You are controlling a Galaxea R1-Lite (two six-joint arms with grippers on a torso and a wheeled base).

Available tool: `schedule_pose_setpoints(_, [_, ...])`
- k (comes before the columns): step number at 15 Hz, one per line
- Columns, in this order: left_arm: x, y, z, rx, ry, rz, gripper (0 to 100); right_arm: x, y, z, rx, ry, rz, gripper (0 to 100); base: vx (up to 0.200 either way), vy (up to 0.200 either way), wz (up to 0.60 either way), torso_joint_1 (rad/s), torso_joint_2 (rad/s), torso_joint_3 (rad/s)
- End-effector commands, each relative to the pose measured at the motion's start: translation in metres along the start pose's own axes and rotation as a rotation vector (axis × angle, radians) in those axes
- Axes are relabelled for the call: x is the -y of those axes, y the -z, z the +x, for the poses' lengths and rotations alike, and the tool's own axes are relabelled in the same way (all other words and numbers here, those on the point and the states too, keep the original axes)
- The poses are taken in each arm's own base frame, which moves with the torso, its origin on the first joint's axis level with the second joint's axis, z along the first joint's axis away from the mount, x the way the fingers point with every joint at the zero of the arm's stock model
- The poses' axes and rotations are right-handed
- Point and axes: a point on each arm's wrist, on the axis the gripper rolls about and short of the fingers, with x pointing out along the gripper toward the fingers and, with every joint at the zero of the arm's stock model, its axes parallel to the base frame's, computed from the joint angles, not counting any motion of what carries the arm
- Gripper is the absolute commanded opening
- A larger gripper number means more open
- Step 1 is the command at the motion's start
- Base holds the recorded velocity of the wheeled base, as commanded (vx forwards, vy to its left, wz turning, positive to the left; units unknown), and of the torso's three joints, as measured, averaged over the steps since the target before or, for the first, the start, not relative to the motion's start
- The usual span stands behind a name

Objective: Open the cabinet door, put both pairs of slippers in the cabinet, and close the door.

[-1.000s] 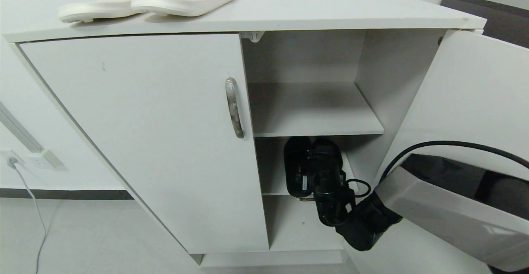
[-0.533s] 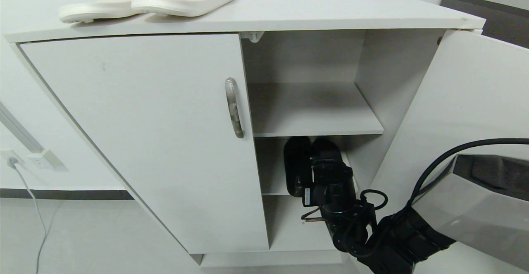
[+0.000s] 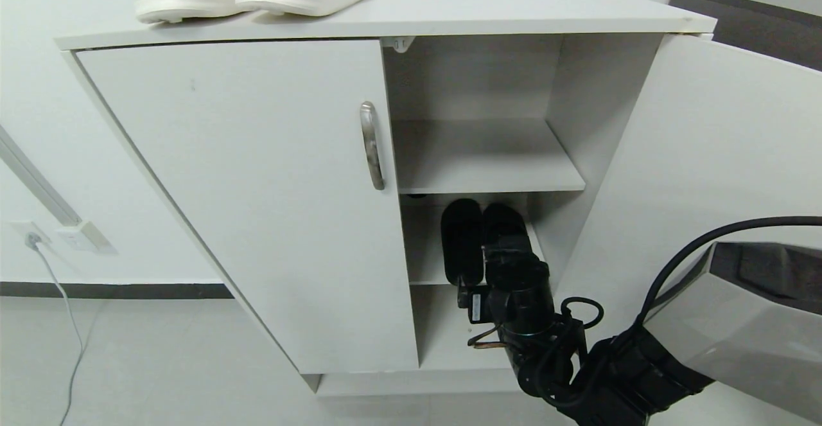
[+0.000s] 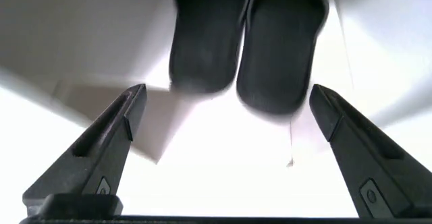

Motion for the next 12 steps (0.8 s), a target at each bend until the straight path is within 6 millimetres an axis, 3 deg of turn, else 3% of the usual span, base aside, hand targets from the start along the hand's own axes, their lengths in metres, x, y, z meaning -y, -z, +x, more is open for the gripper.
schedule_pose_setpoints(1, [0.0,-0.0002,0.0001,0.0,-0.001,0.0,0,-0.0001,0.0033,0.0004,-0.001,0.0,-0.003,100,0.0,0.0,0.0,0.0,0.0,0.0])
schedule_pose_setpoints(12, [0.0,0.0,0.0001,-0.002,0.0,0.005,0,0.0028,0.0072,-0.002,-0.006,0.003,-0.013,100,0.0,0.0,0.0,0.001,0.0,0.008])
